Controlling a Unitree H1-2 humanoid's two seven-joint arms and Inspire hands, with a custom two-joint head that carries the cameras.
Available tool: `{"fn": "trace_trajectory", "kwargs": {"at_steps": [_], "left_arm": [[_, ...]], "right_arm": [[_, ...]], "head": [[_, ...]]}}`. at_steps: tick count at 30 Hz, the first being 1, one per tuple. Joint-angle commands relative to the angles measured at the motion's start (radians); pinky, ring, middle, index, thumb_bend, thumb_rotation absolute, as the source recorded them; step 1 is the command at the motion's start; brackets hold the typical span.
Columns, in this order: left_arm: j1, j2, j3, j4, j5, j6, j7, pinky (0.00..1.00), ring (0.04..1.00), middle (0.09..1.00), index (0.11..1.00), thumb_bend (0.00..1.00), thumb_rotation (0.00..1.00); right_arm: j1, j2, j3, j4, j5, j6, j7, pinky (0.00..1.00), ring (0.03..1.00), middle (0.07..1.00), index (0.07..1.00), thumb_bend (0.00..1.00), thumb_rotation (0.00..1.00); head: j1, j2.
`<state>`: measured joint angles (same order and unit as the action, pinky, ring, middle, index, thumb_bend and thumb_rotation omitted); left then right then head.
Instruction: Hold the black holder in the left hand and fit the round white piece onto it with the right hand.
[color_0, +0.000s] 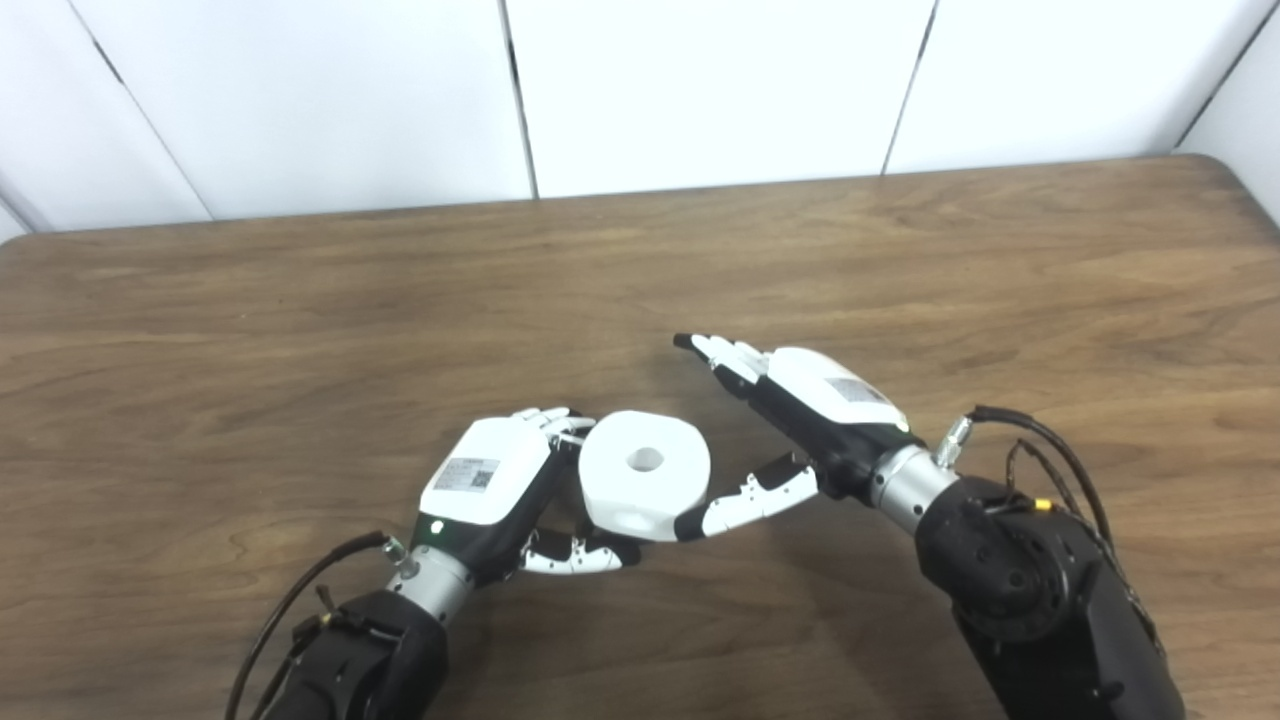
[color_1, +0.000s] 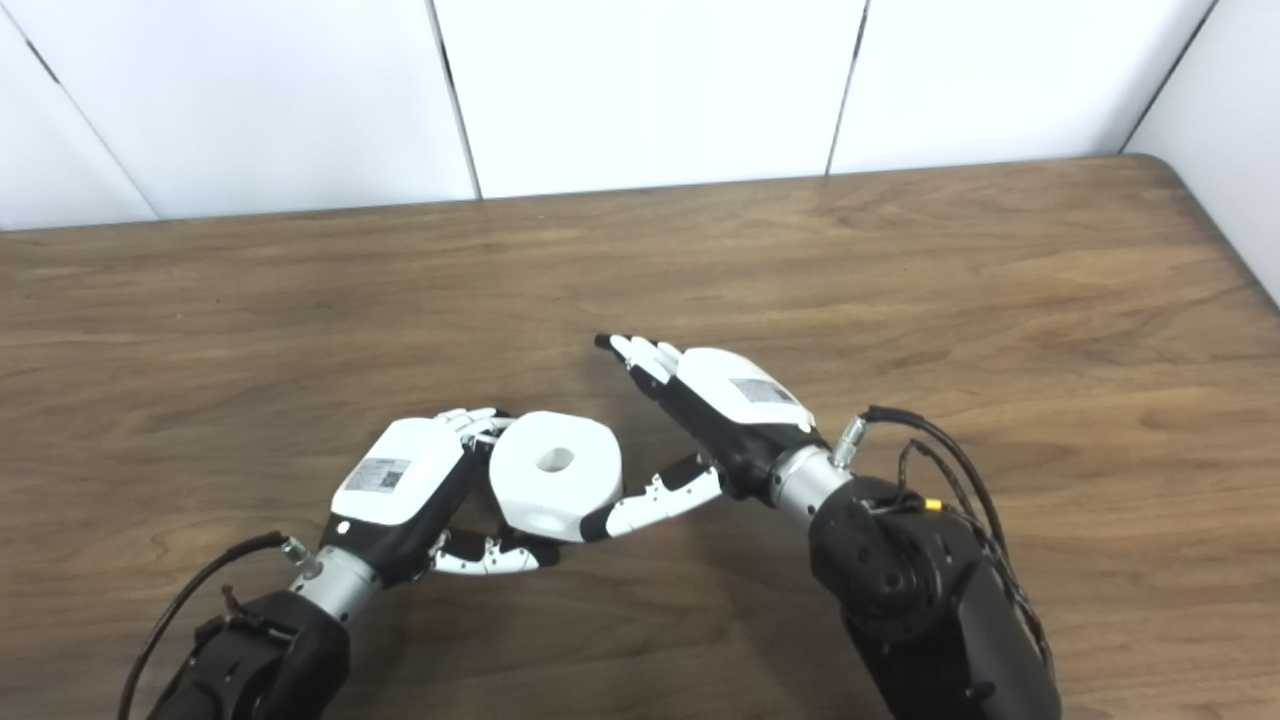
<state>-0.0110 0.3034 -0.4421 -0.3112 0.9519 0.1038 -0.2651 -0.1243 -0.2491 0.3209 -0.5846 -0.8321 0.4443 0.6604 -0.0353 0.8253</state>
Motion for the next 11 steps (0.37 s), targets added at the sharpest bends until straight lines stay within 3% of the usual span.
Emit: {"fn": "trace_trajectory", "kwargs": {"at_steps": [1,5,8,9,11], "left_arm": [[0.014,0.017,-0.011,0.055,0.013,0.004,-0.046,0.87,0.864,0.800,0.493,0.51,0.06],[0.010,0.026,0.000,0.047,0.007,0.018,-0.070,0.88,0.865,0.803,0.495,0.51,0.07],[0.000,0.034,-0.002,0.032,0.039,0.048,-0.124,0.89,0.869,0.811,0.498,0.51,0.08],[-0.003,0.037,-0.002,0.028,0.044,0.053,-0.139,0.89,0.871,0.817,0.599,0.64,0.20],[-0.007,0.042,-0.001,0.023,0.050,0.054,-0.160,0.88,0.868,0.823,0.713,0.81,0.34]], "right_arm": [[-0.026,-0.008,-0.020,-0.040,0.011,-0.007,-0.011,1.00,1.000,1.000,1.000,1.00,0.60],[-0.023,-0.015,-0.039,-0.043,0.029,-0.013,-0.015,1.00,1.000,1.000,1.000,1.00,0.59],[-0.022,-0.018,-0.051,-0.044,0.041,-0.008,-0.016,1.00,1.000,1.000,1.000,1.00,0.59],[-0.021,-0.016,-0.054,-0.044,0.043,-0.004,-0.016,1.00,1.000,1.000,1.000,1.00,0.59],[-0.018,-0.014,-0.062,-0.042,0.051,-0.002,-0.020,1.00,1.000,1.000,1.000,1.00,0.59]], "head": [[0.000,0.000],[0.004,-0.004],[0.010,-0.007],[0.011,-0.007],[0.012,-0.007]]}}
